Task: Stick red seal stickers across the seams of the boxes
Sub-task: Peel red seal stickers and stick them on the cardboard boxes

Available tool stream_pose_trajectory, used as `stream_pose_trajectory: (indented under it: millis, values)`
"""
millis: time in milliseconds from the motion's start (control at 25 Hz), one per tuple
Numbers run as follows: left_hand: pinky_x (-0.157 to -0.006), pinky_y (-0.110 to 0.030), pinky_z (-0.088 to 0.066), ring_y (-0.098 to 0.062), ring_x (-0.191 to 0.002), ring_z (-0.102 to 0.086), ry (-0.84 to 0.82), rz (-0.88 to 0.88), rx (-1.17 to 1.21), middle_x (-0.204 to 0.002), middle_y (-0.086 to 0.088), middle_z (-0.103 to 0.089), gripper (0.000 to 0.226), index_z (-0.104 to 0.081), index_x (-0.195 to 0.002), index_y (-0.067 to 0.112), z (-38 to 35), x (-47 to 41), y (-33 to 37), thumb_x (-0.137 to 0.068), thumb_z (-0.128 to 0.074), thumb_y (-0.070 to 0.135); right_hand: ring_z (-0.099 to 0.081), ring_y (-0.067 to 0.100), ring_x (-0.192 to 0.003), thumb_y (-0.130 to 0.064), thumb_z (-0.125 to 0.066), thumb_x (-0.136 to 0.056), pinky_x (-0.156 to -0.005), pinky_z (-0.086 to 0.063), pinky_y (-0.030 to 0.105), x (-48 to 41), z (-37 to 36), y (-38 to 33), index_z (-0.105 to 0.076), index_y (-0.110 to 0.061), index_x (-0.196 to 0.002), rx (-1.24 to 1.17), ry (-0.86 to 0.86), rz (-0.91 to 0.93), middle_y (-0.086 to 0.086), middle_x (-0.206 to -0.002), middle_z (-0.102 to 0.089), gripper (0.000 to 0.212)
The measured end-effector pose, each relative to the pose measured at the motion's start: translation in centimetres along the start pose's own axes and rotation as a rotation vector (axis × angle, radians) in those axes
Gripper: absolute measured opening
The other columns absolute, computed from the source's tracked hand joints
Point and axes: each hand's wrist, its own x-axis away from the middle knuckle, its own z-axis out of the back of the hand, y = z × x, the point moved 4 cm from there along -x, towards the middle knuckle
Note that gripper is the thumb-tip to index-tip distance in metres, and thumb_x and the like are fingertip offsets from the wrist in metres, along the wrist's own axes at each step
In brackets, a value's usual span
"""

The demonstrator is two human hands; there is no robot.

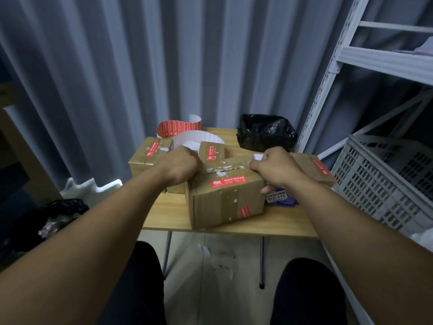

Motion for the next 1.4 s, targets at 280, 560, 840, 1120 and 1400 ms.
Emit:
stream_pose_trajectory:
  millis: [280, 560, 840, 1120, 1400]
  values:
    - [-0.093, -0.039, -0.053, -0.021, -0.103, -0.064, -0.073, -0.005, -0.04, -0.114, -0.002, -0.069, 0.027, -0.068, -0.115, 0.022, -3.8, -1.5, -2.3, -0.094, -0.064, 0.038, -0.073, 0.029, -0.058, -0.038, -0.067, -0.094, -0.073, -0.063, 0.048, 0.1, -2.4, 3.7, -0.053, -0.012, -0.086, -0.057, -0.054, -0.112, 0.013, -0.089, -0.067, 0.03]
    - [-0.094, -0.042, -0.054, -0.021, -0.11, -0.062, -0.076, -0.032, 0.034, -0.123, -0.002, -0.066, 0.031, -0.062, -0.129, 0.023, -4.5, -1.7, -2.7, -0.099, -0.061, 0.032, -0.067, 0.023, -0.083, -0.02, -0.067, -0.086, -0.082, -0.056, 0.041, -0.4, -1.8, 2.0, -0.068, -0.017, -0.075, 0.263, 0.077, 0.18, 0.0, -0.081, -0.07, 0.012]
    - [-0.09, -0.04, -0.058, -0.021, -0.11, -0.062, -0.087, -0.024, 0.082, -0.124, -0.002, -0.06, 0.03, -0.062, -0.13, 0.026, -5.0, -1.7, -2.9, -0.1, -0.06, 0.029, -0.068, 0.013, -0.084, -0.019, -0.083, -0.079, -0.083, -0.059, 0.039, 0.5, -3.6, 1.1, -0.076, -0.018, -0.073, 0.234, -0.223, 0.229, -0.006, -0.078, -0.074, 0.009]
    - [-0.094, -0.037, -0.055, -0.02, -0.114, -0.06, -0.058, -0.017, 0.138, -0.128, -0.003, -0.058, 0.03, -0.061, -0.132, 0.024, -5.5, -1.5, -3.1, -0.103, -0.056, 0.028, -0.063, 0.02, -0.092, -0.017, -0.069, -0.091, -0.084, -0.052, 0.037, 1.0, -3.6, 0.2, -0.07, -0.004, -0.098, 0.276, -0.299, 0.135, 0.012, -0.1, -0.072, 0.015]
    - [-0.098, -0.041, -0.05, -0.023, -0.12, -0.054, -0.019, -0.033, 0.131, -0.133, -0.005, -0.052, 0.027, -0.059, -0.129, 0.029, -6.2, -1.3, -3.7, -0.102, -0.055, 0.034, -0.059, 0.022, -0.092, -0.025, -0.062, -0.096, -0.071, -0.042, 0.033, 1.6, -3.2, -1.0, -0.063, -0.012, -0.101, 0.395, -0.367, 0.102, 0.011, -0.1, -0.065, 0.015]
